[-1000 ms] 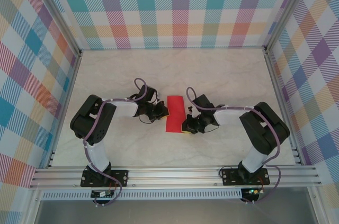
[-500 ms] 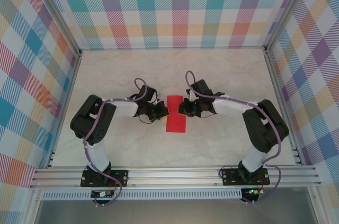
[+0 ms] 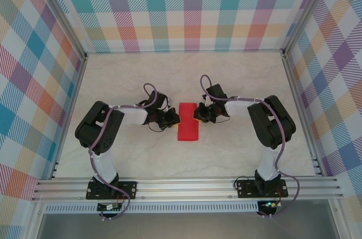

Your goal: Fold a paper plane with a square sheet of paper (pick it up from the middle)

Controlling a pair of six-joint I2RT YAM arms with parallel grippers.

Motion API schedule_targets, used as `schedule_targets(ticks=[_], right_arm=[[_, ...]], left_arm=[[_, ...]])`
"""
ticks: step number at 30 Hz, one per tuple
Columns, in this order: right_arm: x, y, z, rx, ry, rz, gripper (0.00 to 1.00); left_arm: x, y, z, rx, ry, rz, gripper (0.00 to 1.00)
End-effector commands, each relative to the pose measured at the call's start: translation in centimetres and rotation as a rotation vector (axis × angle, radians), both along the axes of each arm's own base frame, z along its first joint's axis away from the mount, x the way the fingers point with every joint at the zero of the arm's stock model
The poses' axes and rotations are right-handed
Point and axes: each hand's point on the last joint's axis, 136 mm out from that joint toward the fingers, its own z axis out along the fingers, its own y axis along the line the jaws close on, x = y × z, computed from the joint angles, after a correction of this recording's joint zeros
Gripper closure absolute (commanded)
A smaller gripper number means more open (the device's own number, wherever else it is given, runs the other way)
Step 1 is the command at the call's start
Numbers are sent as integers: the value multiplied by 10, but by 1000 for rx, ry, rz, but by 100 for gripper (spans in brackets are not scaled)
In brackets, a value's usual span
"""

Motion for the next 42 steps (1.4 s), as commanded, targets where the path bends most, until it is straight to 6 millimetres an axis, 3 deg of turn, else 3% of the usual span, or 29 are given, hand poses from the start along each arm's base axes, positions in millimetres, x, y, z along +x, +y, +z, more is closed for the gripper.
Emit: schedule_targets(ticks=[1, 4, 6, 12, 20, 22, 27, 29, 37, 40, 42], right_arm=[[12, -3, 13, 20, -37, -29, 90], [23, 6, 31, 58, -78, -15, 89], [30, 8, 30, 50, -79, -15, 89], [42, 6, 6, 0, -52, -35, 90], [49, -13, -19, -61, -19, -90, 90], [49, -11, -15, -48, -16, -88, 91], [60, -3, 21, 9, -98, -81, 90], [65, -6, 20, -11, -104, -89, 90], [63, -15, -17, -75, -37, -123, 92], [61, -16, -18, -84, -28, -121, 93], [62, -13, -7, -63, -44, -114, 93]], left_arm=[[-25, 28, -43, 176, 117, 23, 100], [-25, 28, -42, 175, 115, 21, 100], [-25, 28, -41, 176, 112, 23, 100], [-26, 28, -40, 177, 114, 19, 100], [-27, 29, -41, 180, 116, 17, 100], [-27, 29, -40, 179, 115, 17, 100], [-28, 30, -41, 181, 117, 15, 100], [-28, 29, -41, 180, 118, 17, 100], [-28, 29, -40, 179, 117, 17, 100], [-27, 29, -41, 179, 115, 16, 100], [-27, 28, -40, 177, 114, 15, 100]])
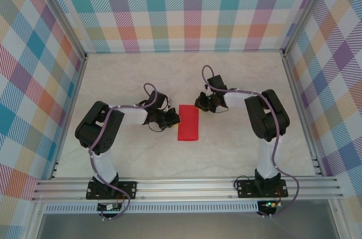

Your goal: Fold a paper plane with a square sheet of paper (pick it up from the middle)

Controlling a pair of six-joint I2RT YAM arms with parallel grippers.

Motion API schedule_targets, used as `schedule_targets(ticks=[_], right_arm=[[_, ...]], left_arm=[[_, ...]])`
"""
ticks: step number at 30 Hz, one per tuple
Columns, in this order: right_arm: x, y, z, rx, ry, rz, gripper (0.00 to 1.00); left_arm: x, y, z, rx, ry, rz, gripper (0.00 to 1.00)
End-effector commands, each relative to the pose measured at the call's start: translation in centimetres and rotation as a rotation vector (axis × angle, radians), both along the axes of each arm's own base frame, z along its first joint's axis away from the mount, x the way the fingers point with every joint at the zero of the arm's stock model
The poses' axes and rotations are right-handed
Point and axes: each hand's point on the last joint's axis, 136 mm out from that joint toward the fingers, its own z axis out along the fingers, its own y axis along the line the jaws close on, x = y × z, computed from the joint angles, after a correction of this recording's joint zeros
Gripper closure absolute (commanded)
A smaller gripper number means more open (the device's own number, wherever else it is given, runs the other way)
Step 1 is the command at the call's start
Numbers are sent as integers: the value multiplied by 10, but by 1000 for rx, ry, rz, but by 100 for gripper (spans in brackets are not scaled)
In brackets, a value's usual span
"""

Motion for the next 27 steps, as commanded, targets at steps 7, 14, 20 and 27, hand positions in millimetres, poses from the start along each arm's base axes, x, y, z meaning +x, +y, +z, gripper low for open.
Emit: schedule_targets(ticks=[7, 14, 20, 27], right_arm=[[-23, 1, 51, 87, -42, 22, 93], [-78, 6, 37, 122, 54, 55, 93], [-97, 11, 15, 121, 119, 73, 93], [-103, 5, -12, 78, 169, 58, 93]], left_arm=[[-25, 28, -39, 173, 114, 24, 100], [-22, 26, -36, 166, 107, 28, 100], [-21, 23, -35, 162, 102, 28, 100], [-19, 20, -27, 145, 93, 27, 100]])
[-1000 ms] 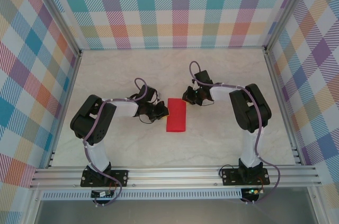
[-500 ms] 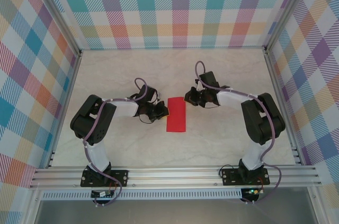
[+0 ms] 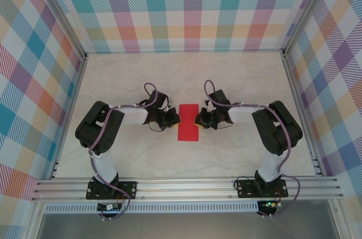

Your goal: Fold a paper plane with a square sheet of paper (pick it up from the middle)

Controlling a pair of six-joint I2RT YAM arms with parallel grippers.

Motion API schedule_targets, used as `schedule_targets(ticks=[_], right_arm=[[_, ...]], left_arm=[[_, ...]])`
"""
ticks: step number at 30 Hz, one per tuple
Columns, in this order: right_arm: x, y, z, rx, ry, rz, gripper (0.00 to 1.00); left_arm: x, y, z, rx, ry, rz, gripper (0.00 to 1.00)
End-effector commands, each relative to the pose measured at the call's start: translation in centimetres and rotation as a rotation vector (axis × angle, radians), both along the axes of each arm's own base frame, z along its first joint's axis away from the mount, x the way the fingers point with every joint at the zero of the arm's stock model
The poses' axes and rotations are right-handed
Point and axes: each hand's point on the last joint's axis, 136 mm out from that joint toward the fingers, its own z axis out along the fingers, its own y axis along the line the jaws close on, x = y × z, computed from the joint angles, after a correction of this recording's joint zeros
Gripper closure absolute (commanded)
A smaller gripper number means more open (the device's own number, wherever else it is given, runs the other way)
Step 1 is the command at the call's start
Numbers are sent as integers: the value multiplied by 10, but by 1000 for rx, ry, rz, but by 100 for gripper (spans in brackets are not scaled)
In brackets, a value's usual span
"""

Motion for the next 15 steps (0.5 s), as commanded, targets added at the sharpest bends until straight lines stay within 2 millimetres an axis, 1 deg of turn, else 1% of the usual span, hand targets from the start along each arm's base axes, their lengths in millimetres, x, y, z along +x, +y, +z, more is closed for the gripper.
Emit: schedule_targets(ticks=[1, 4, 6, 8, 12, 15], right_arm=[[-6, -2, -16, -12, 32, 2, 93], [-8, -1, -20, -15, 36, 26, 94], [-8, 0, -19, -13, 27, 52, 94], [-10, 4, -14, 3, 13, 95, 94], [-18, 11, -5, 3, -19, 204, 94], [-23, 14, -3, -2, -26, 254, 94]], left_arm=[[-17, 19, -24, 123, 82, 26, 100], [-12, 13, -10, 92, 62, 26, 100], [-8, 8, 4, 63, 42, 24, 100], [-3, 3, 21, 35, 10, 19, 100], [8, -4, 56, -7, -60, 13, 95], [15, -11, 71, -39, -91, 4, 91]])
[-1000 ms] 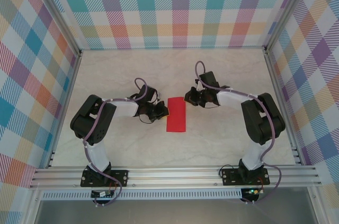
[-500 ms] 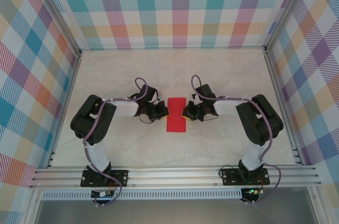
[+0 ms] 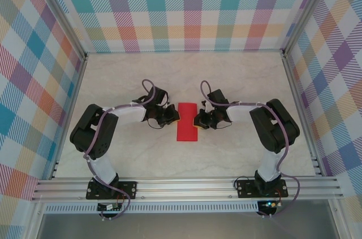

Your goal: Fold a paper plane with a square sheet of paper (pick it up from the middle)

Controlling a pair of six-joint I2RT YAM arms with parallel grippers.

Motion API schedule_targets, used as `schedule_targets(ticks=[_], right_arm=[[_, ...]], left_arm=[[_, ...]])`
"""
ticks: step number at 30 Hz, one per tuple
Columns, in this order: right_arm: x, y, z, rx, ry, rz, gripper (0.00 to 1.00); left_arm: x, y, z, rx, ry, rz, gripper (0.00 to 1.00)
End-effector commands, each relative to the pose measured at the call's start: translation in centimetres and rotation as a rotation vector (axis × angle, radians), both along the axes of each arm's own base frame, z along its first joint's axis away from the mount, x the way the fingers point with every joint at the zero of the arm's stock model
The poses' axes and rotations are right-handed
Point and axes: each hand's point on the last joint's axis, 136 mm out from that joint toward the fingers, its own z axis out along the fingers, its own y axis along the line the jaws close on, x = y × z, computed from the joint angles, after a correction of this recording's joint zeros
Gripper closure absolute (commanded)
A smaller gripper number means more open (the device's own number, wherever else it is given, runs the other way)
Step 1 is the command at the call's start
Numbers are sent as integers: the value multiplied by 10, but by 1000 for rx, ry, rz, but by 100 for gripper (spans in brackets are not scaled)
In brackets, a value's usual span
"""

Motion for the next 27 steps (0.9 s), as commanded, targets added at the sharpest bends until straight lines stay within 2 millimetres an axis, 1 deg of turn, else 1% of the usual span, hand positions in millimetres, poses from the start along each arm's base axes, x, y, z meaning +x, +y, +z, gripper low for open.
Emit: schedule_targets(ticks=[1, 4, 6, 9, 10, 13, 17, 19, 22, 25, 27], right_arm=[[-13, 4, -2, -10, 5, 105, 94], [-8, 5, 4, -6, -21, 88, 94], [-2, 5, 14, 6, -55, 56, 93], [4, -3, 26, -11, -99, -22, 92], [5, -7, 27, -25, -101, -50, 92], [4, -20, 25, -62, -88, -142, 92], [-1, -28, 20, -69, -46, -231, 92], [-2, -29, 18, -61, -35, -247, 92], [-3, -25, 18, -39, -22, -238, 92], [-3, -24, 16, -34, -15, -241, 92], [-3, -24, 15, -33, -10, -245, 92]], left_arm=[[10, -14, 34, -54, -64, -20, 89], [19, -26, 33, -88, -54, -37, 84], [25, -35, 31, -105, -48, -48, 81], [29, -49, 30, -116, -44, -77, 77], [29, -53, 29, -120, -44, -90, 77], [31, -65, 25, -121, -41, -116, 76], [34, -79, 17, -117, -27, -139, 75], [33, -85, 12, -100, -20, -161, 74], [34, -90, 0, -53, -4, -175, 74], [36, -91, -9, -28, 7, -180, 75], [37, -90, -16, -9, 12, -180, 78]])
